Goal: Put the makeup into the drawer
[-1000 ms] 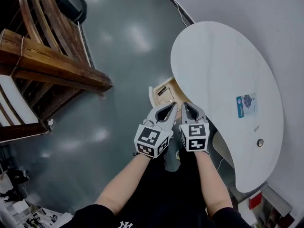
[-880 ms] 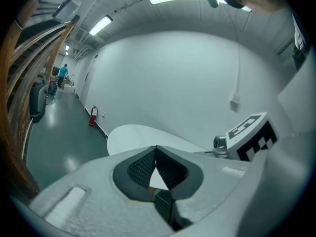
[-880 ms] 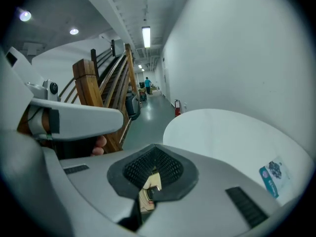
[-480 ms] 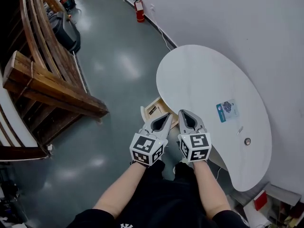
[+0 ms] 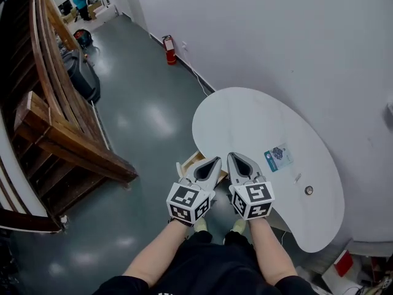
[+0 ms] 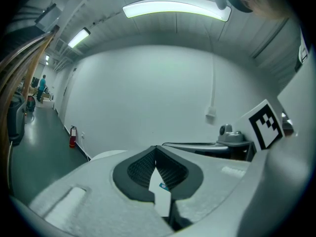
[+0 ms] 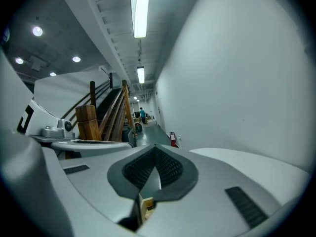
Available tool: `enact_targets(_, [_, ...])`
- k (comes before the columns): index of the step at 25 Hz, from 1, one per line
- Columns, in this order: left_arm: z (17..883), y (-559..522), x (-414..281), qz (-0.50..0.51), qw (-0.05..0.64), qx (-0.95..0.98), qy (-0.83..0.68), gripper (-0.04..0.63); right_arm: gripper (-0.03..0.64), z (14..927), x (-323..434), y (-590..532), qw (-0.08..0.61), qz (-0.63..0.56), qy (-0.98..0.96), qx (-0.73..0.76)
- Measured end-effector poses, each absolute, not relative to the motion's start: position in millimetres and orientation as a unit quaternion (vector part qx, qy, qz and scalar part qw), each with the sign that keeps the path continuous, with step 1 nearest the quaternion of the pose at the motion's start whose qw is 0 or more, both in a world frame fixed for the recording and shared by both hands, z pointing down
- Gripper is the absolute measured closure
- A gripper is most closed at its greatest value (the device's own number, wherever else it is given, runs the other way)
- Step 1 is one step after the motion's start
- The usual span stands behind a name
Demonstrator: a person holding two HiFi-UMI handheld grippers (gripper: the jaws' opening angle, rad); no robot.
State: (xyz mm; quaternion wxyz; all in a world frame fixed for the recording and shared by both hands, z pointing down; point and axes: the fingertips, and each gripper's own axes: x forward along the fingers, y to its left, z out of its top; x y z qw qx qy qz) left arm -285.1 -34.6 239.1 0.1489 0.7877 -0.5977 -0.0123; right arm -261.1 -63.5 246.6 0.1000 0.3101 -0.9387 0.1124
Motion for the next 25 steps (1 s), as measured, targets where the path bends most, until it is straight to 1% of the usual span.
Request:
enact_targets(7, [207, -39, -267, -0.014, 0.117, 0.799, -0.59, 0.584, 0.601, 218, -247, -63, 0.083, 0.093, -0.941, 0.315])
enact_targets(25, [193, -50, -249, -0.014, 0.103, 0.804, -0.586, 0.586, 0.602, 210, -234, -68, 0.08, 0.082, -0.942, 0.316])
